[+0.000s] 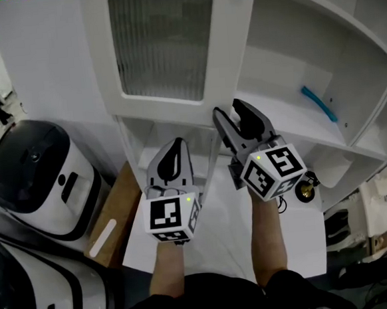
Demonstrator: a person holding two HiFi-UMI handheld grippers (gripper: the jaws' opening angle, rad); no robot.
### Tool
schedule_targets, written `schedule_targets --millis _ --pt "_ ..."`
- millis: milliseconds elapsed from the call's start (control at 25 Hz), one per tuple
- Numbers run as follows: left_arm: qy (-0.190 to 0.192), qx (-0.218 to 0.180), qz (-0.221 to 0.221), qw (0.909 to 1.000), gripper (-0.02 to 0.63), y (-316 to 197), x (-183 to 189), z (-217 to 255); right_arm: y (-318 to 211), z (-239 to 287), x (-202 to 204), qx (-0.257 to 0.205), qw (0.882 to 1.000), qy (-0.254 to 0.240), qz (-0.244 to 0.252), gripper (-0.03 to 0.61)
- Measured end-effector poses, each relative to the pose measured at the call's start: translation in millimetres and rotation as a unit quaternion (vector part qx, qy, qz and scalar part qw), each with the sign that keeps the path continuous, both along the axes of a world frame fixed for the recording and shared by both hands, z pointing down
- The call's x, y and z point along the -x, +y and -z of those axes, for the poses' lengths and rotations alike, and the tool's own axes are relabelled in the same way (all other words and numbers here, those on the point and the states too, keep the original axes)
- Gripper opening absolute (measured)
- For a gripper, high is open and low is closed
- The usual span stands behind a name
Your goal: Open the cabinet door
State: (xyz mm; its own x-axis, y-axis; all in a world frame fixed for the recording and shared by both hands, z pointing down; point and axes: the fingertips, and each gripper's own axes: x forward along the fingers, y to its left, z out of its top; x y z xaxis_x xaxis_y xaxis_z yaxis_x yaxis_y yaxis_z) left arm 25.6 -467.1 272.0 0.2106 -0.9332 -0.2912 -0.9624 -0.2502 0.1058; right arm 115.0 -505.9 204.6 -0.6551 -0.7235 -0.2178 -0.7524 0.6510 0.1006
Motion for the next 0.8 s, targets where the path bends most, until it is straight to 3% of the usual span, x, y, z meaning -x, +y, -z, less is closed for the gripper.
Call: schedule_targets --millis 360,640,800 --pt "0.011 -0.02 -0.008 0.9997 0.014 13 4 9 1 -2 0 -0.006 1.0 0.005 0.003 0.188" --pt "0.017 -0.043 -0.021 0.9987 0.012 27 4 25 4 -1 1 0.015 1.0 0.016 0.006 0.181" --pt "0.019 -0.055 -0.025 0.998 0.014 35 6 29 6 -1 0 0.02 1.0 -0.006 0.018 0.18"
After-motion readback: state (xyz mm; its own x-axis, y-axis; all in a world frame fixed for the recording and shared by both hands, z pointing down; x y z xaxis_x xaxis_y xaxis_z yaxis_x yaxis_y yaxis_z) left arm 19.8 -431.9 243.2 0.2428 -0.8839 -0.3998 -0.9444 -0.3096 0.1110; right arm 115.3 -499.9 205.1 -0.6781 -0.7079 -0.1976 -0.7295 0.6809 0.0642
